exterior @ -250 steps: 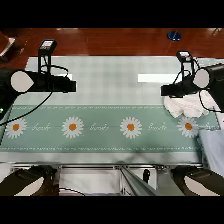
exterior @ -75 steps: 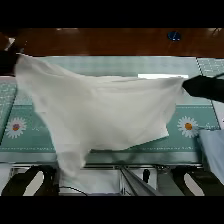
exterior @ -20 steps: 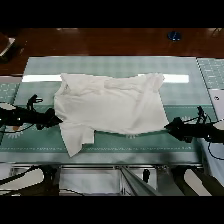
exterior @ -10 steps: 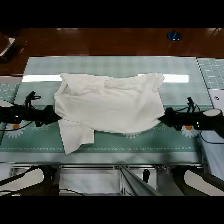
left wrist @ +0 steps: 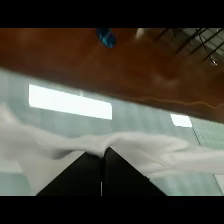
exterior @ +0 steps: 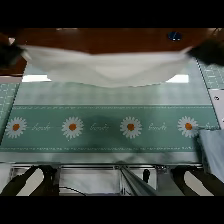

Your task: Fold the shirts.

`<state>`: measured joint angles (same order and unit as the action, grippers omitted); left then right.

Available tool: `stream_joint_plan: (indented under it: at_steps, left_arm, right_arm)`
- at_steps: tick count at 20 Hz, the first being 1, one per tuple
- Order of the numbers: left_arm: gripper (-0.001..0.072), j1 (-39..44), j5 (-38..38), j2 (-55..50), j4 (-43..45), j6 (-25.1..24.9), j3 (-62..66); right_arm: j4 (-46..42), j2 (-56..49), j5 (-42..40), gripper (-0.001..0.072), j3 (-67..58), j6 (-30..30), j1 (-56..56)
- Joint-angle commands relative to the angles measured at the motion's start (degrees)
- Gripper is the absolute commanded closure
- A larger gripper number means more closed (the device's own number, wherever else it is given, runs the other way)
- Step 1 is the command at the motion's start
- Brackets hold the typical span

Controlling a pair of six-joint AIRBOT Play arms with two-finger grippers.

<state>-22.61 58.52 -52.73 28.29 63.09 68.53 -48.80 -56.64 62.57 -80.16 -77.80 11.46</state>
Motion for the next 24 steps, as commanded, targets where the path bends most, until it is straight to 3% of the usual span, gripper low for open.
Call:
stream_joint_plan:
  at_steps: [1, 4, 9, 14, 17, 20, 24]
  left_arm:
    - [0.0694, 0.0, -5.6, 9.6, 4.1, -2.8, 10.7]
    - [0.0694, 0.0, -8.4, 17.5, 11.9, -2.1, 14.9]
    - [0.0694, 1.9, -9.0, 30.1, 32.8, 8.5, 15.9]
    - [0.0694, 11.1, -4.2, 31.0, 45.5, 13.7, 15.1]
    - [0.0694, 11.8, -0.4, 29.7, 45.2, 14.0, 11.0]
    - [0.0694, 11.8, 2.1, 26.1, 44.7, 17.8, 5.1]
    - [0.0694, 14.4, 2.1, 15.4, 40.1, 16.9, -3.1]
  right_arm:
    - [-6.0, 8.6, 1.6, 0.0688, -15.3, 0.1, -0.2]
    - [-11.2, 16.7, 3.5, 0.0687, -17.4, -1.1, -0.2]
    - [-20.0, 26.5, 12.5, 0.0687, -17.4, -6.5, -0.2]
    - [-25.3, 28.5, 21.1, 0.0687, -17.2, -9.7, -0.2]
    - [-25.2, 27.3, 23.6, 0.0687, -15.0, -10.0, -0.2]
    - [-23.2, 25.0, 23.3, 0.0687, -7.8, -10.1, -0.2]
    - [-16.3, 18.3, 17.2, 0.0687, 5.0, -7.4, -0.2]
